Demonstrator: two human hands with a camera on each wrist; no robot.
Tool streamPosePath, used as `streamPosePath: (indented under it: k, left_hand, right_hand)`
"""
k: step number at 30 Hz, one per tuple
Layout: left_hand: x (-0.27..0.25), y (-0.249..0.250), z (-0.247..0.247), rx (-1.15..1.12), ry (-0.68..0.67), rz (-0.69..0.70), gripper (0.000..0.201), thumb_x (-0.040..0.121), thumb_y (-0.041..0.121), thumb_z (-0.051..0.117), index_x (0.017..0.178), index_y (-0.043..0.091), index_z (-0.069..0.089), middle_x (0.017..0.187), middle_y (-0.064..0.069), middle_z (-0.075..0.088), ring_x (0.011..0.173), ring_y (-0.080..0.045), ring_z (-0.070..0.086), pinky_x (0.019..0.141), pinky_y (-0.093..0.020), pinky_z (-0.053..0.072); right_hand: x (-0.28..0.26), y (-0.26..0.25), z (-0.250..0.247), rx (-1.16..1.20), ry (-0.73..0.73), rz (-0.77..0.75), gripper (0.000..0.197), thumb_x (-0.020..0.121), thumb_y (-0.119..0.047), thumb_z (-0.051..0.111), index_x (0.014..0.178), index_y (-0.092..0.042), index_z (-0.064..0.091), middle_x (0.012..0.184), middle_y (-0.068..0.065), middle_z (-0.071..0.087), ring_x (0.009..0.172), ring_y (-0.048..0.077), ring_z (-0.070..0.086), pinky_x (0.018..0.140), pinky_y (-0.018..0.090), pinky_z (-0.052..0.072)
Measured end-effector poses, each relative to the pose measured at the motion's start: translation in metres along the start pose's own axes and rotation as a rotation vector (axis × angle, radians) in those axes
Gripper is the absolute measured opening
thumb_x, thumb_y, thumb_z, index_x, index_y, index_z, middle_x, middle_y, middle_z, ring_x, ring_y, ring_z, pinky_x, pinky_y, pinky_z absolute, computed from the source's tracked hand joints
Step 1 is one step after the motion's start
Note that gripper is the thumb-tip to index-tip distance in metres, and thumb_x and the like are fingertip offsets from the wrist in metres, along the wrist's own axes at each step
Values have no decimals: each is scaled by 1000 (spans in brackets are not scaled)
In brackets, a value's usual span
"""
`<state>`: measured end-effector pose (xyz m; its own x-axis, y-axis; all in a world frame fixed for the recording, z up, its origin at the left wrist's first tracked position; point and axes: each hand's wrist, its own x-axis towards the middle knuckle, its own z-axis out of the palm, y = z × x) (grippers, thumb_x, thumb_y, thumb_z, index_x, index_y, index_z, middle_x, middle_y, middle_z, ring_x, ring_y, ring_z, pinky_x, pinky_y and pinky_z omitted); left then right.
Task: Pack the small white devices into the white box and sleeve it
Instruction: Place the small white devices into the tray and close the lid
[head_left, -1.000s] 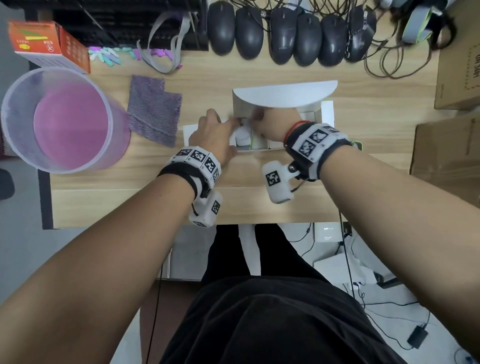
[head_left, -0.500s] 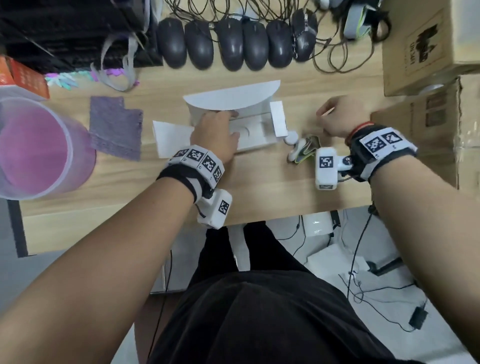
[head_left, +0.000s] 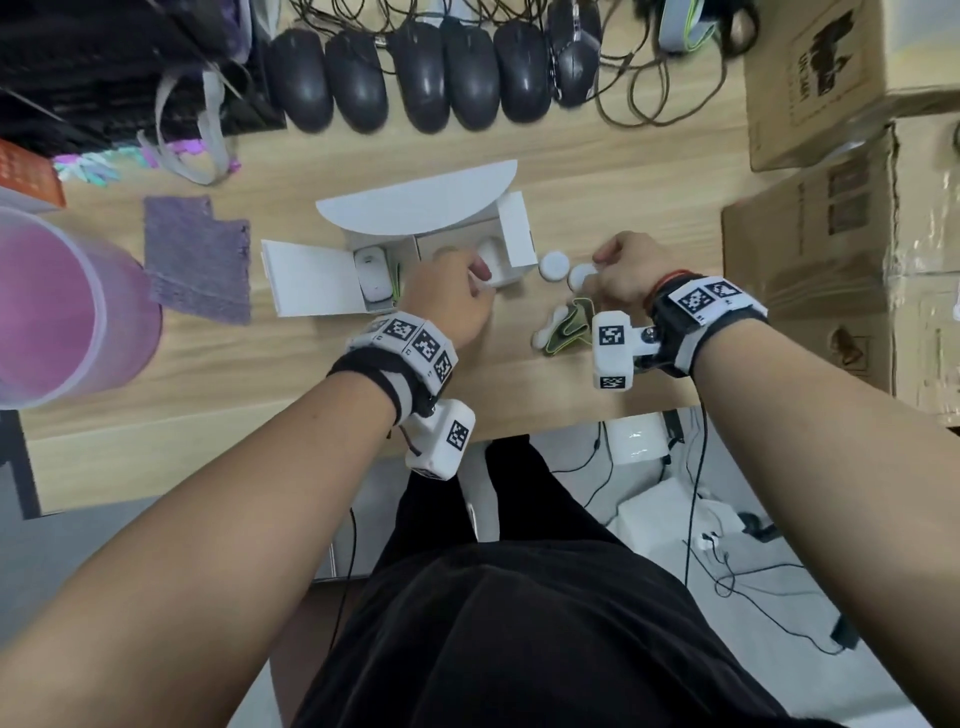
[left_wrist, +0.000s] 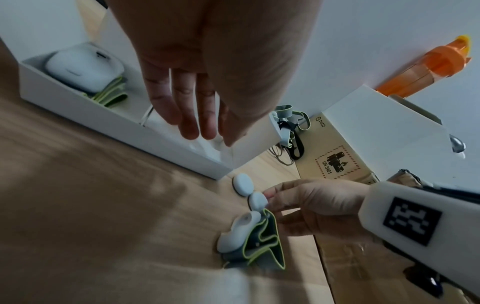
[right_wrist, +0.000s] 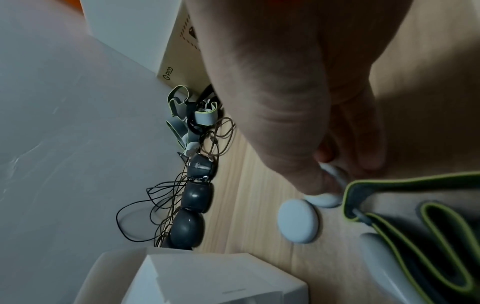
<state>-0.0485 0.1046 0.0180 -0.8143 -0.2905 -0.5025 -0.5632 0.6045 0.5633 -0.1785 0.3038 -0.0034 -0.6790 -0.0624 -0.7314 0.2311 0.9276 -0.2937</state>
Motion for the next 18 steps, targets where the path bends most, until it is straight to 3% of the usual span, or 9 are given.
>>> streamPosePath:
  k: [2, 5, 9, 11, 14, 16, 18]
  left_hand:
    - [-4, 2, 8, -32, -43, -22, 3, 89, 23, 66, 90, 25, 65, 88, 0, 69, 81, -19, 66, 79, -32, 55]
    - [-5, 4, 20, -59, -115, -63, 9, 89, 25, 68, 97, 22, 72, 85, 5, 71, 88, -17, 69, 84, -28, 54]
    - [-6, 3, 31, -66, -161, -79, 17, 90, 25, 69, 106, 21, 74, 89, 6, 69, 95, -17, 68, 84, -22, 48]
    - [-7, -1, 32, -66, -192, -66, 23, 91, 25, 70, 113, 20, 73, 97, 5, 71, 98, -15, 67, 83, -19, 44]
    - [-9, -10, 33, -121, -272, -71, 38, 93, 25, 70, 129, 16, 66, 119, 0, 70, 110, -15, 65, 93, -20, 44]
    - [-9, -18, 37, -136, -344, -100, 50, 90, 29, 74, 136, 15, 59, 129, -2, 67, 118, -17, 62, 102, -25, 45]
    - [-11, -24, 40, -143, -392, -116, 64, 84, 36, 79, 140, 16, 55, 128, -3, 65, 118, -20, 62, 104, -32, 47]
  right_hand:
    - [-10, -2, -6, 53, 10, 38, 32, 79, -39, 78, 88, -14, 62, 95, 6, 69, 87, 26, 66, 71, 31, 51]
    - [-22, -4, -8, 61, -128, 103, 55, 74, -64, 72, 88, -12, 66, 83, 6, 71, 66, 21, 64, 54, 26, 45]
    - [-31, -9, 16, -66, -231, 81, 50, 69, -52, 82, 92, -12, 62, 74, 3, 65, 54, 15, 59, 38, 16, 39]
    - [-31, -13, 23, -103, -221, 68, 46, 69, -39, 84, 95, -9, 62, 77, 5, 66, 57, 16, 60, 43, 19, 42]
    - [-31, -18, 31, -65, -216, 66, 40, 68, -23, 82, 99, -5, 65, 83, 8, 70, 62, 21, 65, 51, 24, 52]
    - [-32, -20, 39, -78, -217, 46, 41, 66, -25, 81, 99, -7, 65, 89, 11, 72, 70, 24, 70, 59, 33, 60]
    - [-33, -21, 44, -92, -204, 35, 42, 66, -31, 83, 97, -7, 66, 91, 11, 73, 77, 25, 71, 71, 38, 62]
